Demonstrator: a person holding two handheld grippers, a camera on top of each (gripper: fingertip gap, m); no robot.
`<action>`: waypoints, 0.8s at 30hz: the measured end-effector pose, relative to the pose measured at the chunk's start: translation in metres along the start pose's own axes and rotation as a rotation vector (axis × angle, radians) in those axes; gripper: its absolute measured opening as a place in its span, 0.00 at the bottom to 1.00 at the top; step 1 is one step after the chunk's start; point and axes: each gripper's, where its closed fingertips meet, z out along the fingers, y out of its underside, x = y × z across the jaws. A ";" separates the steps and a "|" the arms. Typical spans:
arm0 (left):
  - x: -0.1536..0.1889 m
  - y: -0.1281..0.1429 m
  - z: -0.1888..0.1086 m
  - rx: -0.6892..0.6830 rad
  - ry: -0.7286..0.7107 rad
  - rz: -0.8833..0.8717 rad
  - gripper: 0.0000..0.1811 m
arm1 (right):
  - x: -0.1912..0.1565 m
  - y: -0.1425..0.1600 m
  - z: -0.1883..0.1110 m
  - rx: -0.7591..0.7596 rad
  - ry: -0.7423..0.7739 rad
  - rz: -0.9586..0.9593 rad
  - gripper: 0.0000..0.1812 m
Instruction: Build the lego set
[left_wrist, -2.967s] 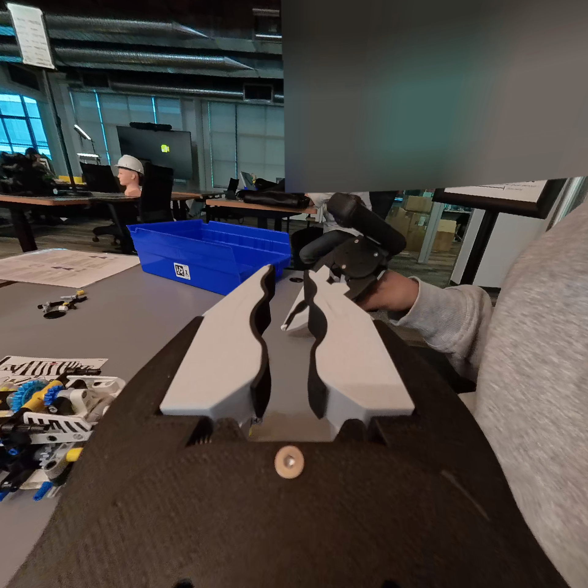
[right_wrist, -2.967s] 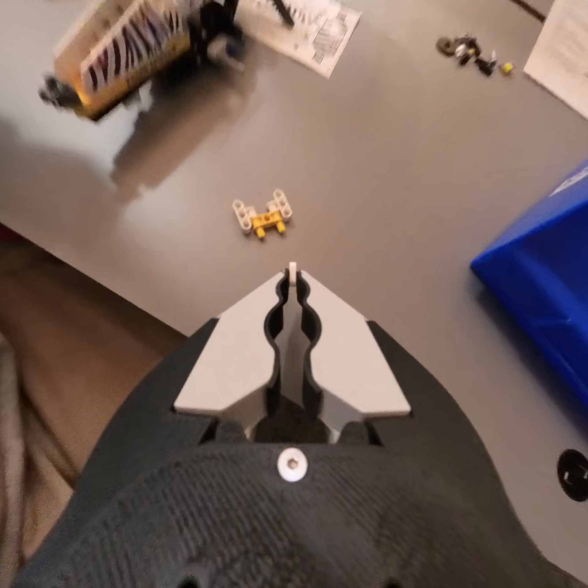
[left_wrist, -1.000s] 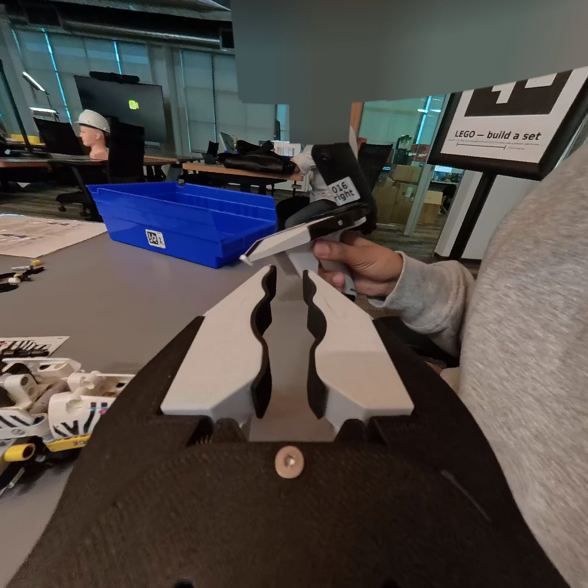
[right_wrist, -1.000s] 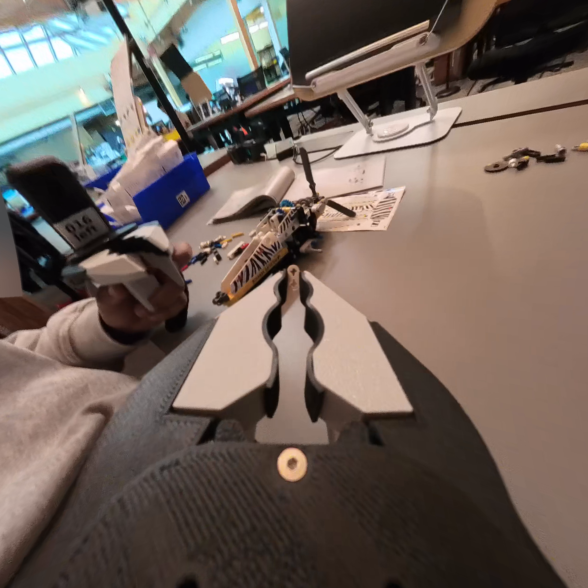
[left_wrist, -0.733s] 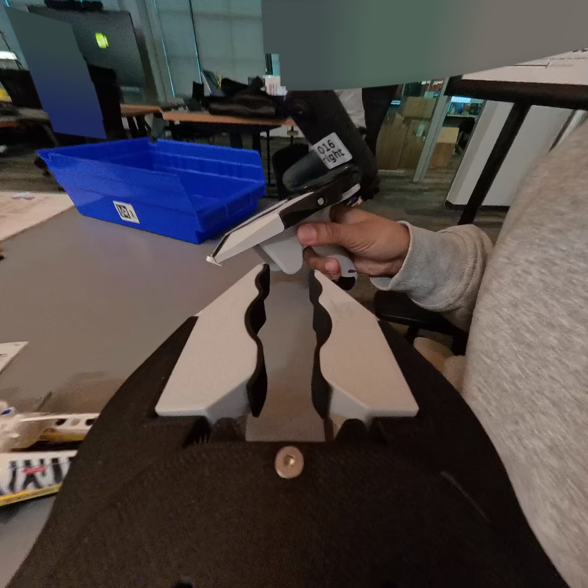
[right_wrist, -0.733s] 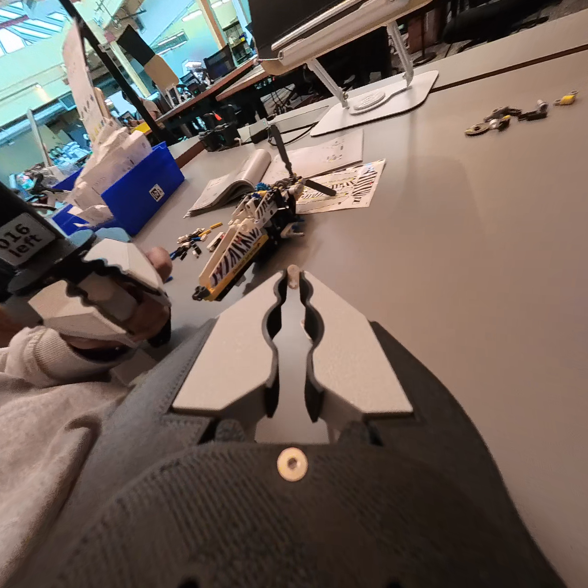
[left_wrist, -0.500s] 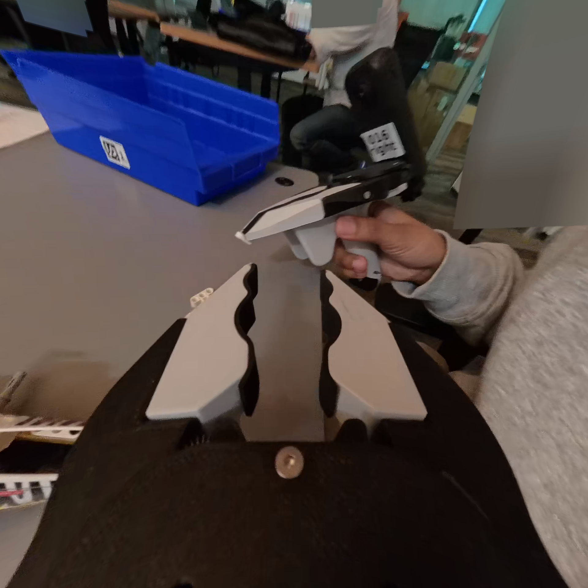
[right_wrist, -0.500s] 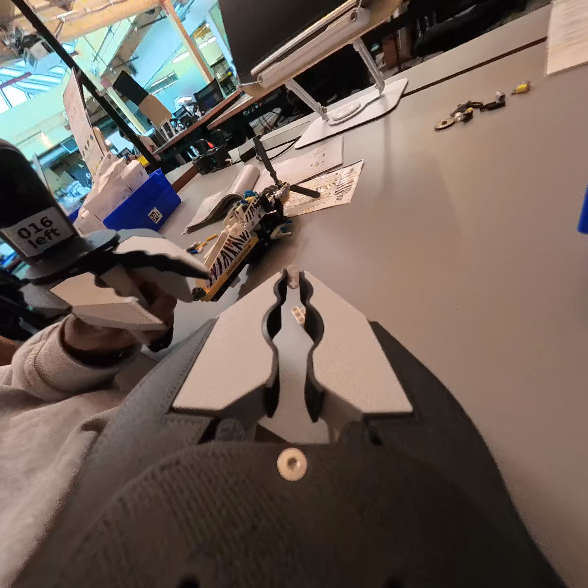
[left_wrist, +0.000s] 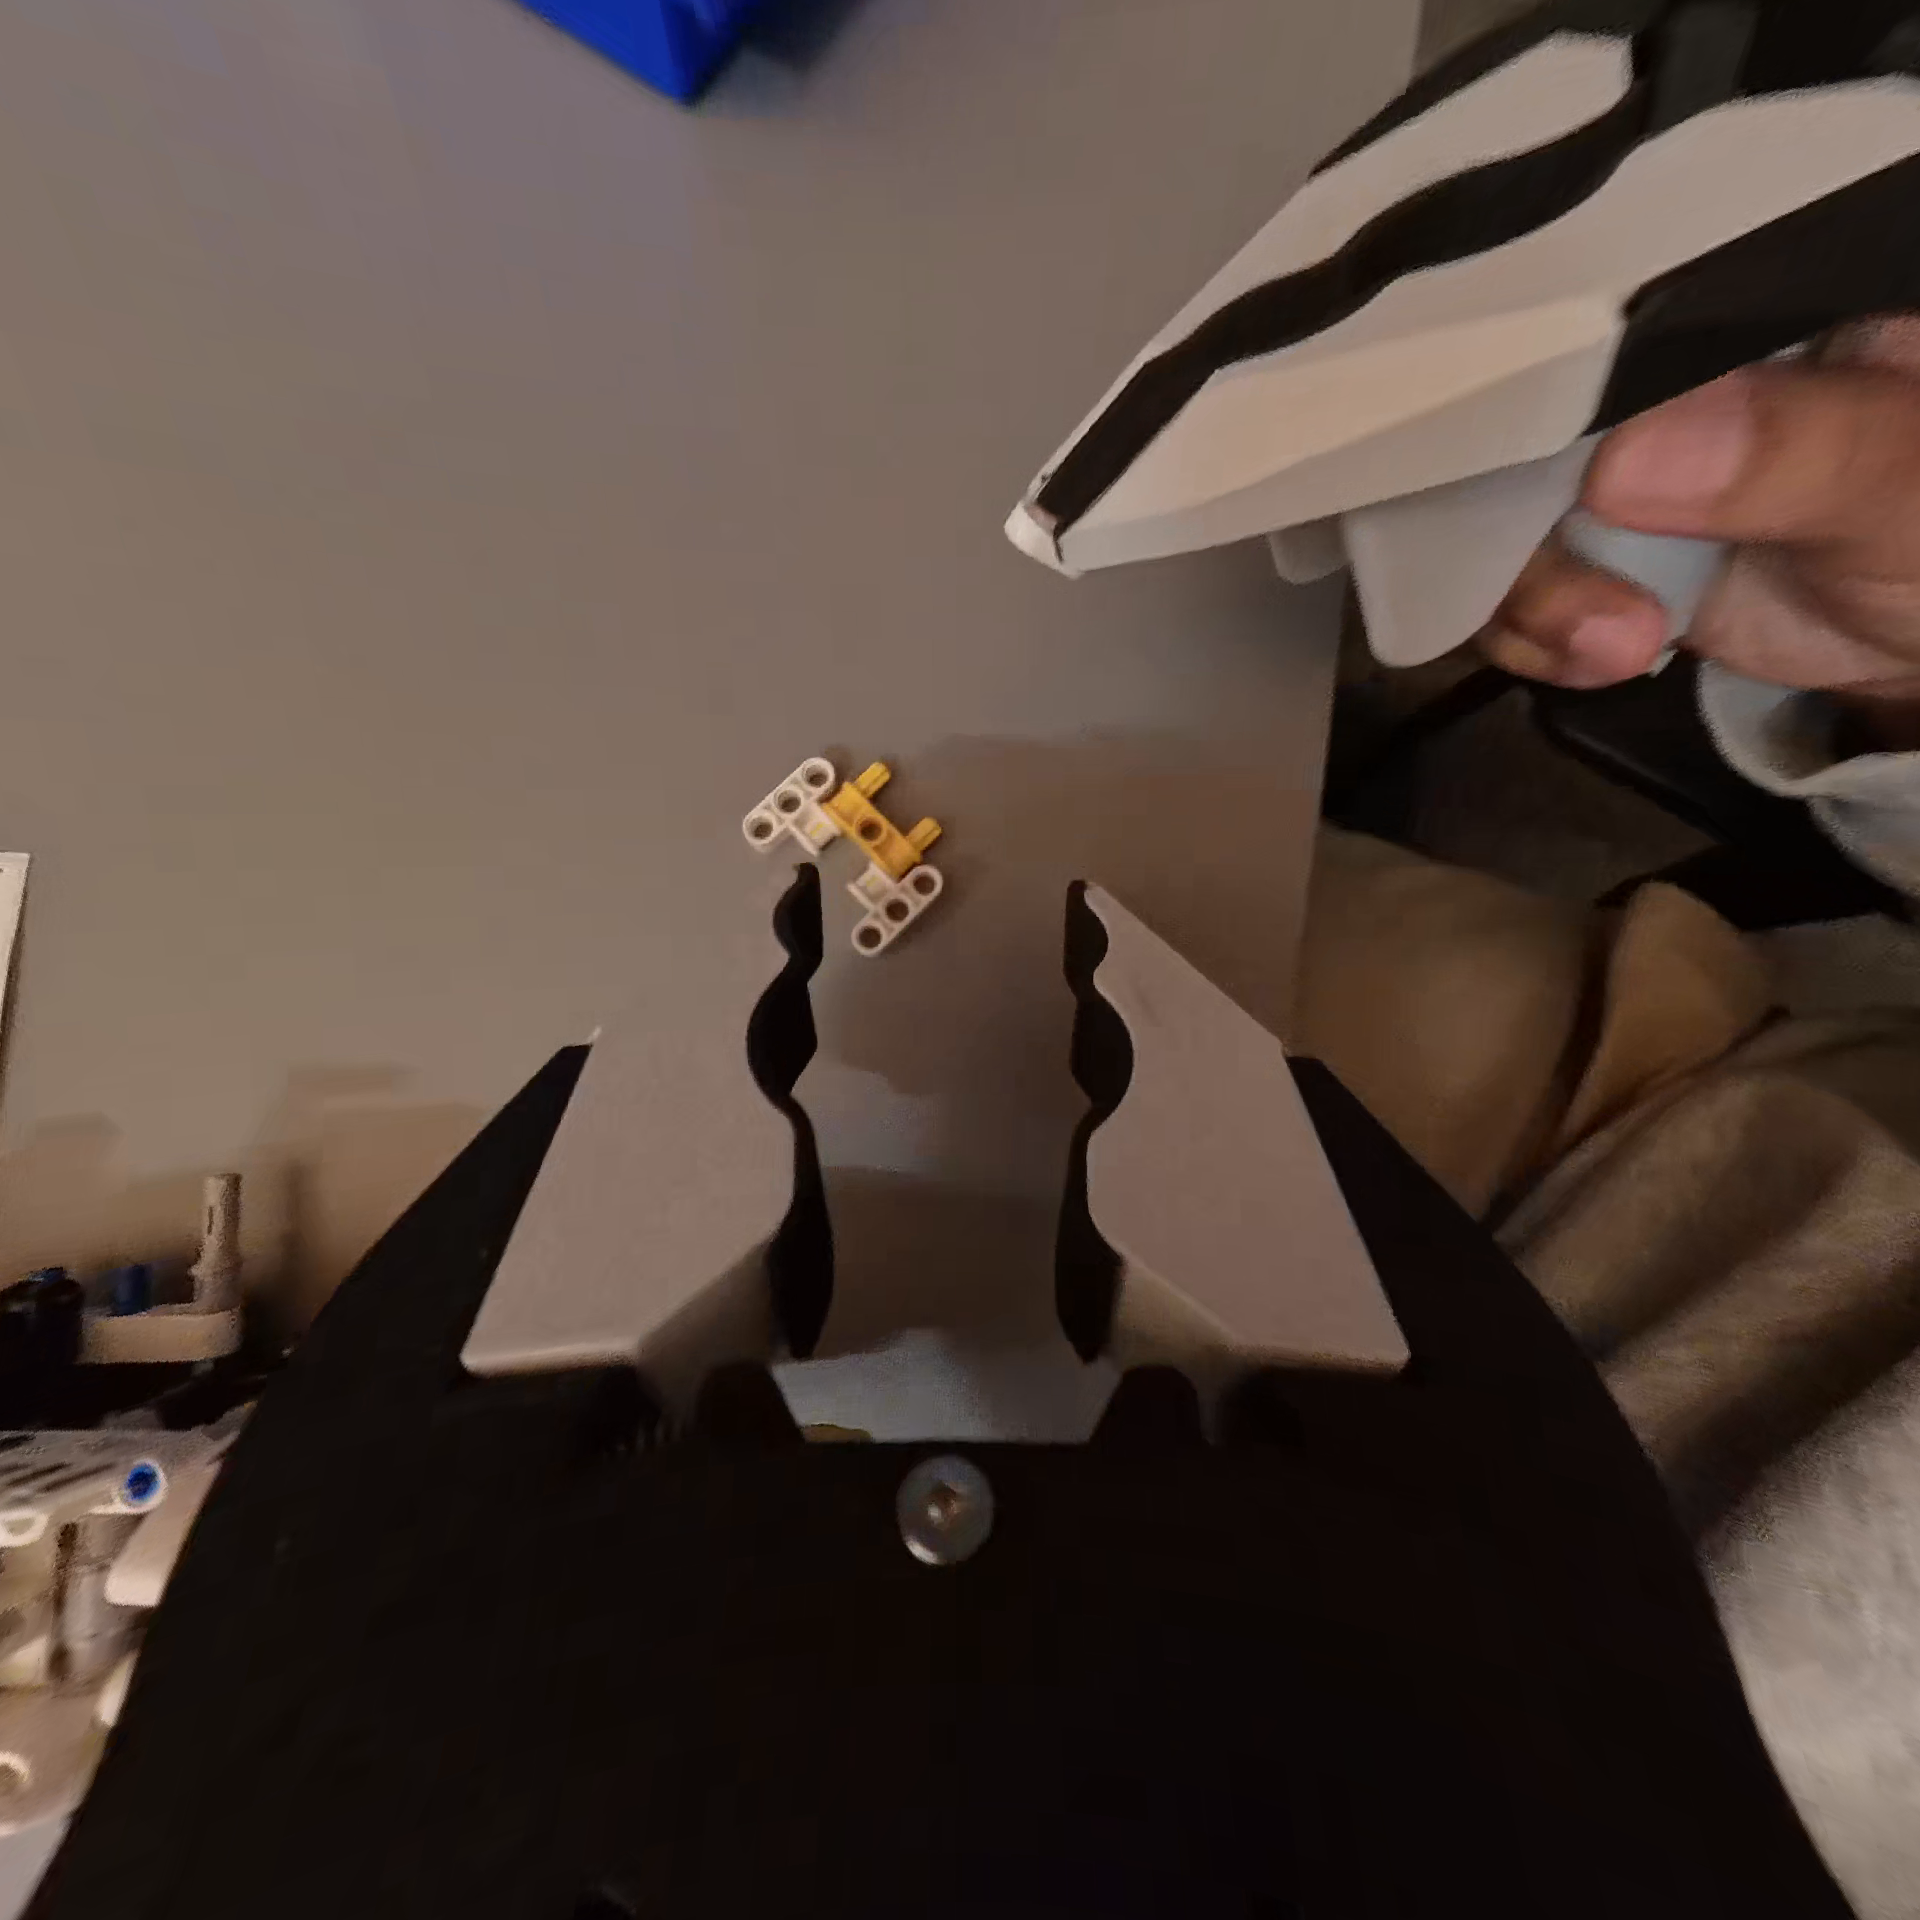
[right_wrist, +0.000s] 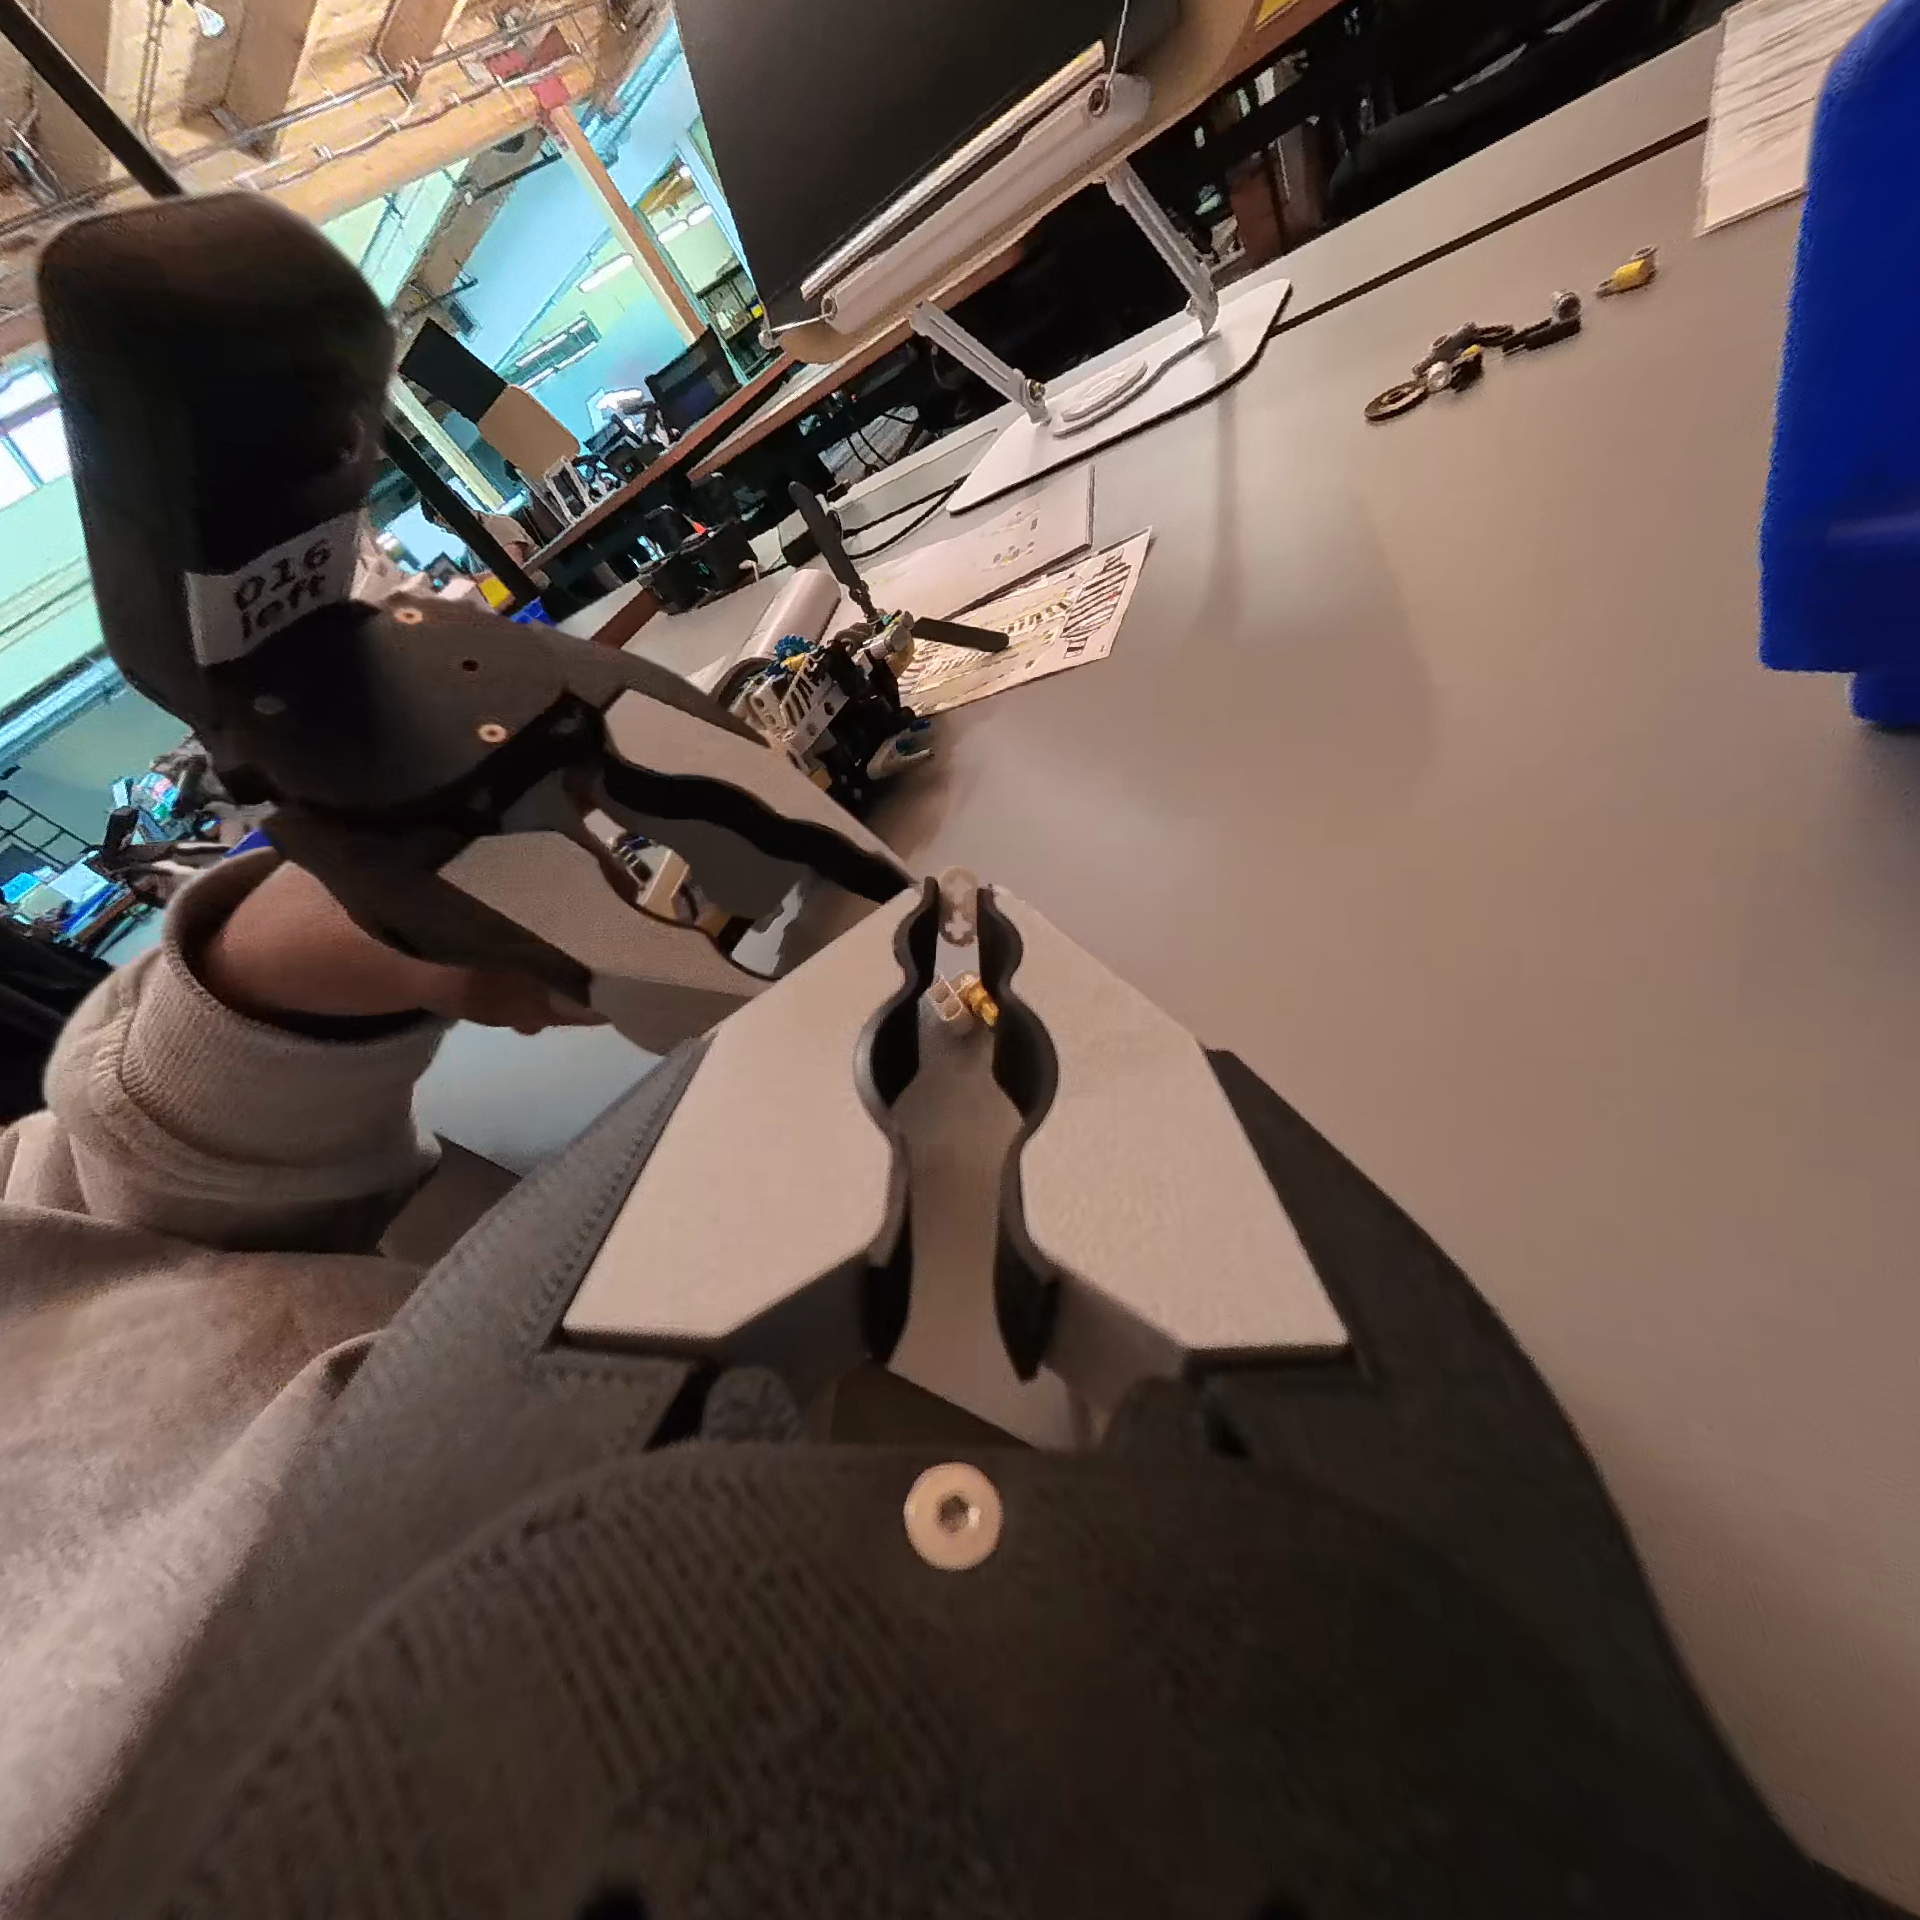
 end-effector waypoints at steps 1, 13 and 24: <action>-0.002 0.003 0.003 -0.040 -0.011 0.023 0.25 | 0.000 0.000 0.000 0.005 -0.006 0.002 0.03; -0.010 0.001 0.025 -0.275 0.169 0.405 0.39 | 0.014 0.001 -0.012 0.010 -0.023 0.042 0.03; -0.002 0.017 0.015 -0.262 0.201 0.384 0.22 | 0.010 0.010 -0.005 -0.020 -0.047 0.106 0.03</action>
